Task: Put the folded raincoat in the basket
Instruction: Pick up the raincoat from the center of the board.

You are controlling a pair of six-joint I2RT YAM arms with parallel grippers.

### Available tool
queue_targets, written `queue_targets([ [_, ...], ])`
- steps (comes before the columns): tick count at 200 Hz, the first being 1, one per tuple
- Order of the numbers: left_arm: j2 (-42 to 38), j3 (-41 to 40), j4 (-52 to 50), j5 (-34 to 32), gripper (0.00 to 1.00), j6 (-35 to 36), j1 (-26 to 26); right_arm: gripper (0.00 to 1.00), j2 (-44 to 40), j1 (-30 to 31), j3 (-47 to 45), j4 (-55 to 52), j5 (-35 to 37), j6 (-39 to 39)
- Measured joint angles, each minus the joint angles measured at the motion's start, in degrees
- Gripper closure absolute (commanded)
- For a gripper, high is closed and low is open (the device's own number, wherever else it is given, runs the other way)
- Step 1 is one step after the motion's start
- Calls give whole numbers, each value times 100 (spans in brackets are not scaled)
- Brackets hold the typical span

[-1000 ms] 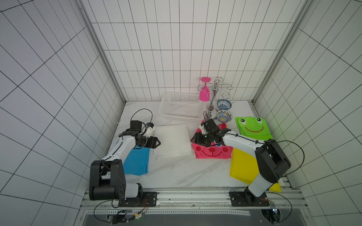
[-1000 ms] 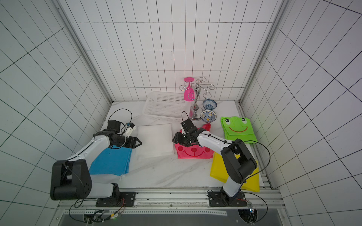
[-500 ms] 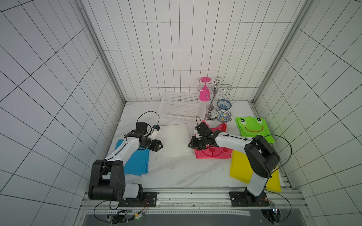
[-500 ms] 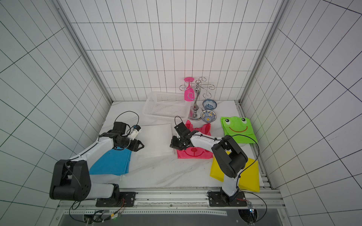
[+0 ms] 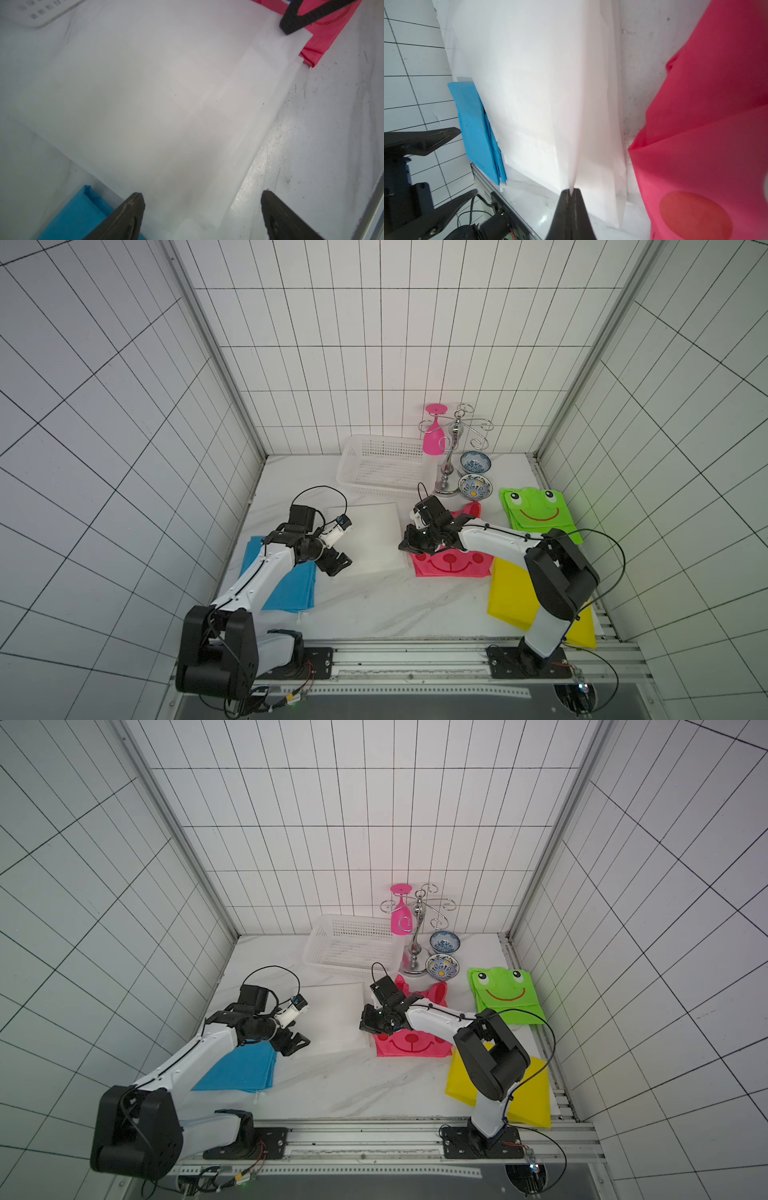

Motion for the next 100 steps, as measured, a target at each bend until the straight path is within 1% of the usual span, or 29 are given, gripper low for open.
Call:
queue_targets([
  [20,-90,-68,87,44,3,291,-162,100,-208,-2,-2,-7,-157,76],
  [51,-79,-387,610,-48,3,415,-481,100,-391,-4,-2,-33,-267,103],
  [100,267,-748,1384,-831,3,542,-1368,100,-125,-59,-11,-262,-245,-131],
])
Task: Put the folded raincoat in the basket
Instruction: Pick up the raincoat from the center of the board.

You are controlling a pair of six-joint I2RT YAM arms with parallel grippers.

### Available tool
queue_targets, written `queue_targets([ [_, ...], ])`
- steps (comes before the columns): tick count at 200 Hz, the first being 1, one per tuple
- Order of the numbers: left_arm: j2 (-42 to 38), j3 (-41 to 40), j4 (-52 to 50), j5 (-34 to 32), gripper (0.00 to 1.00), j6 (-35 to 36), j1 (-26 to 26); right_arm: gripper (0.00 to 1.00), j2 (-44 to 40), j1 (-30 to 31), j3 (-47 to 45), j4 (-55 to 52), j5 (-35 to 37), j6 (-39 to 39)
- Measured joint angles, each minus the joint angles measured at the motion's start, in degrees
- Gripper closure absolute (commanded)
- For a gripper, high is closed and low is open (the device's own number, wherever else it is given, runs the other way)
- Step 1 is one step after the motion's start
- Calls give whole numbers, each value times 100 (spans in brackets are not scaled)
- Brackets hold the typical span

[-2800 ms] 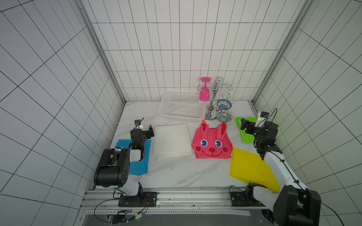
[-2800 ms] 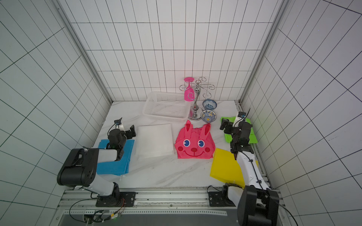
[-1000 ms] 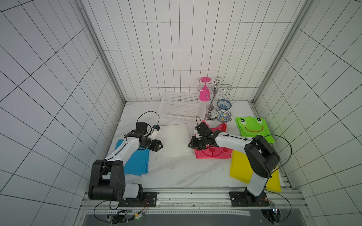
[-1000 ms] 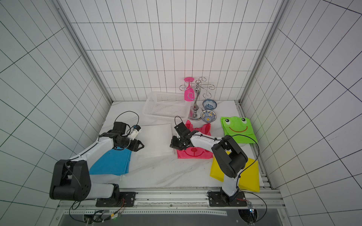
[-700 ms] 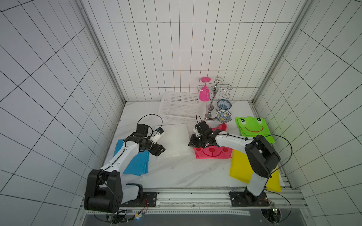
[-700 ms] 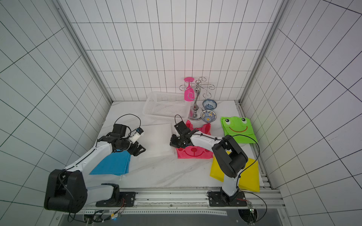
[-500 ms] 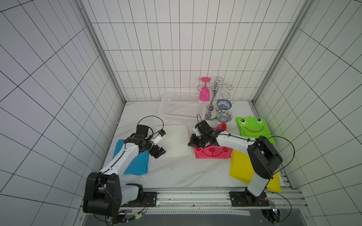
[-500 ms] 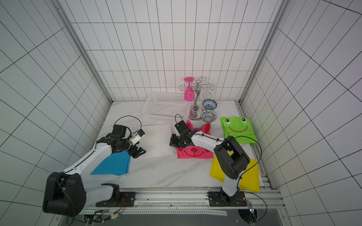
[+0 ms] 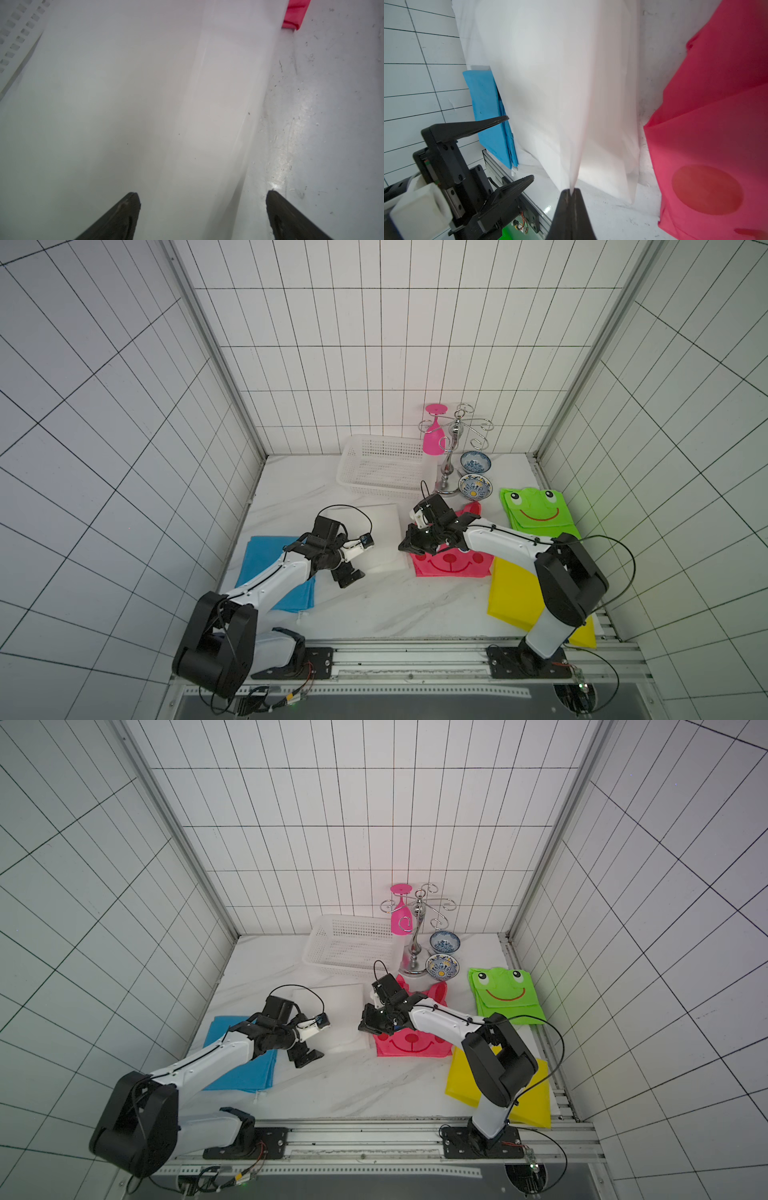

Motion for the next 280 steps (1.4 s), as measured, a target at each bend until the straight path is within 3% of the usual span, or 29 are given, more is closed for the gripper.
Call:
queue_targets([
  [27,116,-87,146,-468,3,0,-306,99,103,0,0,-129,55,-109],
  [95,490,-125,584,-1294,3,-116,-363,100,109,-55,0,-328,164,-302],
  [128,490,-131,588,-1403,33,-46,-496,97,232,-72,0,-385,160,-350],
  [152,490,-164,560,-1471,40,11,-643,94,332,-72,0,-352,133,-313],
  [186,490,-195,525,-1473,63,162,-743,90,358,-72,0,-236,79,-214],
  [216,501,-188,470,-1421,82,282,-767,78,409,-72,-17,-120,28,-109],
  [251,577,-37,275,-1368,100,352,-765,46,319,-74,-190,-59,66,-48],
  [268,577,24,136,-1338,100,422,-763,29,166,-79,-256,-101,94,-9],
  [280,577,83,-44,-1285,100,424,-741,27,35,-90,-264,-114,96,37],
])
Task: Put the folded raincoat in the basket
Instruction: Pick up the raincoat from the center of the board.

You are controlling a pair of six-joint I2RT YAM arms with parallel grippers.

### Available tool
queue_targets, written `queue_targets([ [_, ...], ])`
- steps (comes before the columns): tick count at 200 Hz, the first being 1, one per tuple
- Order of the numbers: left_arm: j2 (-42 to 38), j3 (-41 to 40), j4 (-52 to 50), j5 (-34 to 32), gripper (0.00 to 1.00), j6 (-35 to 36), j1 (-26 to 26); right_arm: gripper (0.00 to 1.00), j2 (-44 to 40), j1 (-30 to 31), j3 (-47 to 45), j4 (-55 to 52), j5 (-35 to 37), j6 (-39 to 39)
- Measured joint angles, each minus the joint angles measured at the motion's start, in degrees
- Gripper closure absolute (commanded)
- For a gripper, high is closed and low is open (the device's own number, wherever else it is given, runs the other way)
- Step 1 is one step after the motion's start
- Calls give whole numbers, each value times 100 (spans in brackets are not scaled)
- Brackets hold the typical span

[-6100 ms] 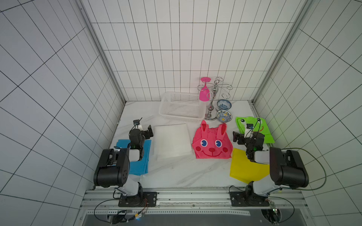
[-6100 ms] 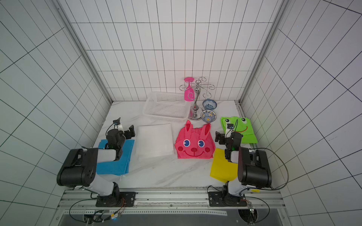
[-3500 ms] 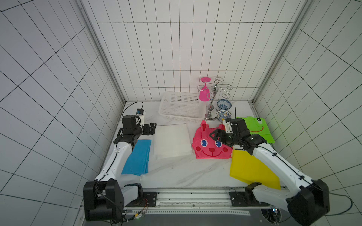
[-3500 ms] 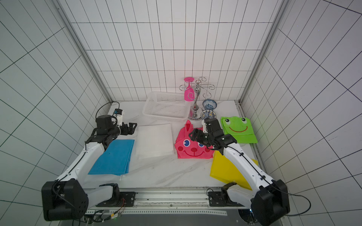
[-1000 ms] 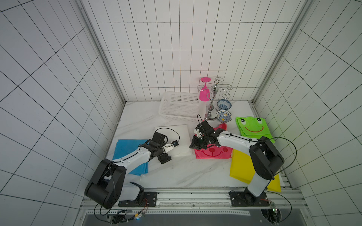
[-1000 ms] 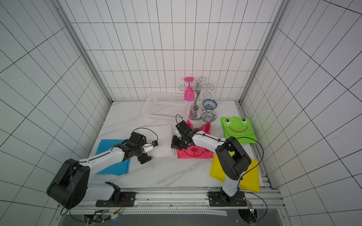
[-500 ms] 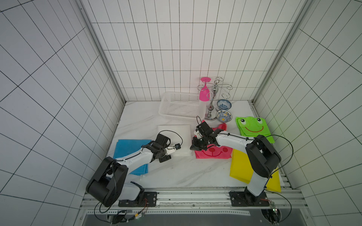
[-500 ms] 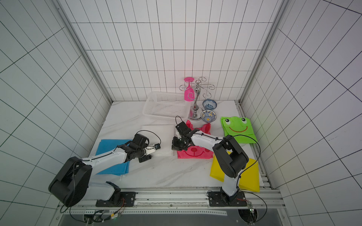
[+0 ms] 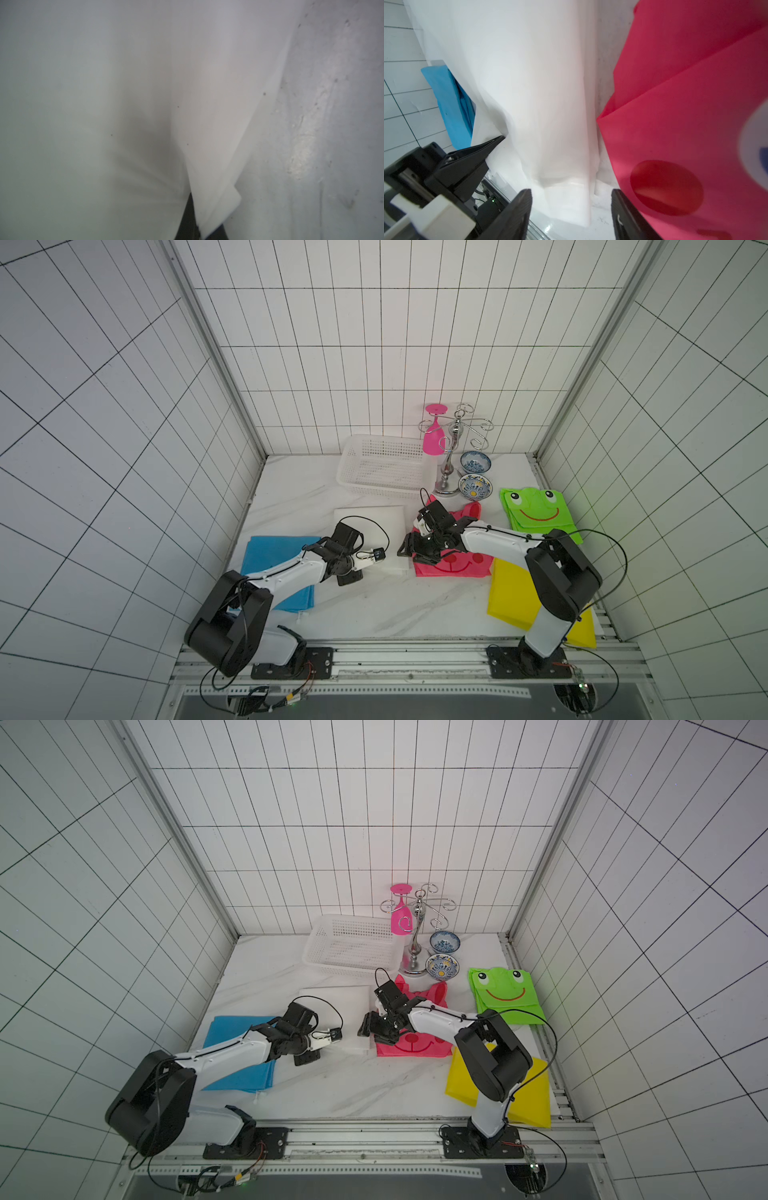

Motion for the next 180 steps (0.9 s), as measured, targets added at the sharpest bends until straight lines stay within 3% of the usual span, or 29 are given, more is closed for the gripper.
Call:
queue_targets([
  [11,-2,72,-199,70,100,2,44,22,-118,-13,0,9,-7,68],
  [71,-262,632,-1456,1141,100,4,944,22,-205,2,-210,684,-275,859],
  [125,-372,789,-2022,1858,100,4,1261,22,476,149,-710,2754,-870,2312],
  [151,-389,793,-2142,2052,100,7,1309,33,695,173,-787,3604,-1016,2929],
  [180,-389,793,-2168,2107,100,11,1311,72,745,173,-785,4113,-1102,3287],
])
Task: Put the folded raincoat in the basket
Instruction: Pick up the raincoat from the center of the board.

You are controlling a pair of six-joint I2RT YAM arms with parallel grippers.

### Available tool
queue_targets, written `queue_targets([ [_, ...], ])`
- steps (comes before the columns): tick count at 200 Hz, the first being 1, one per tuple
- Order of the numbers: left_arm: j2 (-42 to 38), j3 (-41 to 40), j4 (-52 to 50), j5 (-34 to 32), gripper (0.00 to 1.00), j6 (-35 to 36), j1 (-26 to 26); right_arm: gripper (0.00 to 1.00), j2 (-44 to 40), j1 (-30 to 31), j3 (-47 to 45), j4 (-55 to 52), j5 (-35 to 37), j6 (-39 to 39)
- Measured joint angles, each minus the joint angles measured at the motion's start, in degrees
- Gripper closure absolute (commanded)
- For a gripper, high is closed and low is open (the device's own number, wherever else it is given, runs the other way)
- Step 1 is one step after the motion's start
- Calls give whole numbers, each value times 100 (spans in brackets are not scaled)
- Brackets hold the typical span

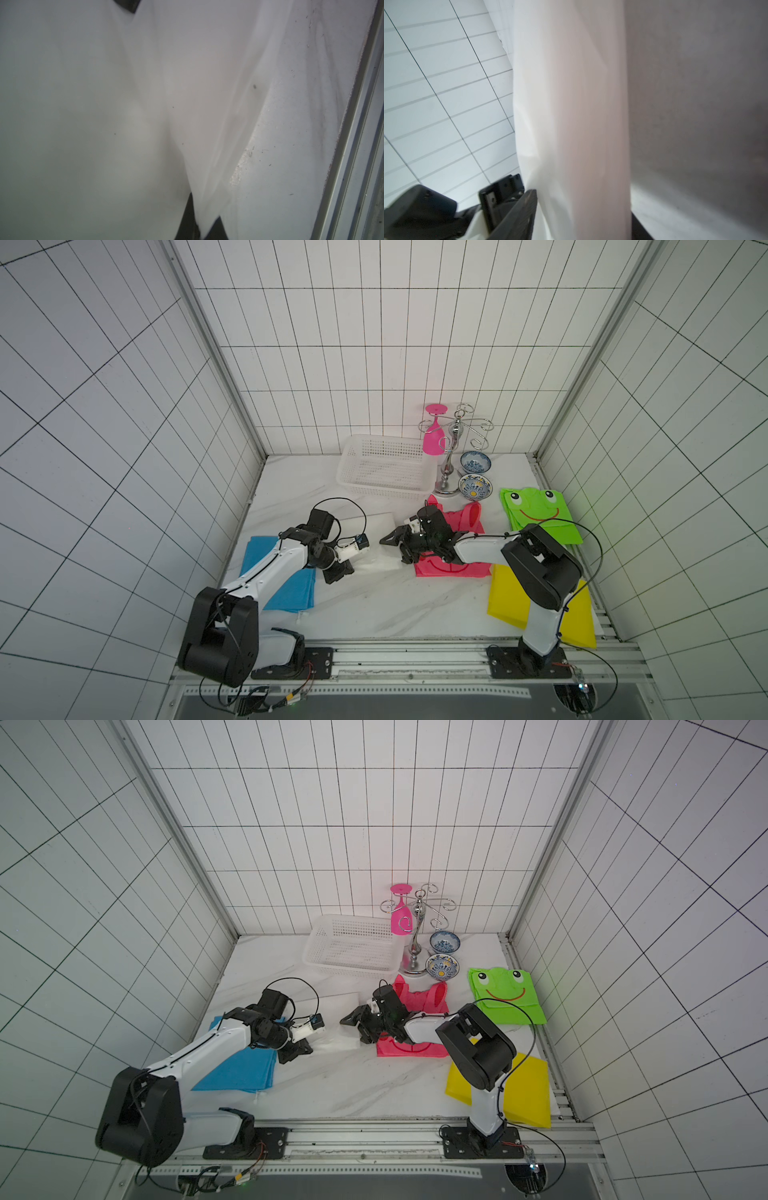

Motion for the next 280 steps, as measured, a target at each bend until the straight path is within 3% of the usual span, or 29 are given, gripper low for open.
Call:
queue_targets([
  [6,0,0,-13,9,100,2,4,81,-2,2,0,70,-15,39],
  [16,0,0,-44,22,88,11,11,88,-2,2,-2,146,-37,125],
  [32,-11,0,-94,35,46,42,15,100,-4,2,0,155,-50,168],
  [46,-74,0,-177,52,26,39,17,100,-11,2,-2,146,-50,201],
  [57,-184,2,-284,131,3,28,17,100,-22,4,-2,140,-44,208],
  [110,-1073,-26,-157,693,2,-83,-168,100,-79,111,24,116,201,592],
  [138,-1051,-398,741,358,2,-308,-520,100,-76,186,186,140,433,957],
  [201,-914,-1029,2785,-1635,3,-866,-1209,100,-55,291,328,243,826,1587],
  [226,-922,-1222,3392,-2087,48,-940,-1224,100,-55,345,328,251,933,1753],
  [242,-922,-1362,3591,-2258,90,-918,-1248,100,-55,350,328,282,1008,1834],
  [255,-929,-1390,3654,-2332,96,-815,-1270,100,-55,350,328,284,1034,1845],
  [280,-999,-1246,3335,-2441,100,-546,-1274,70,-85,350,328,219,1045,1716],
])
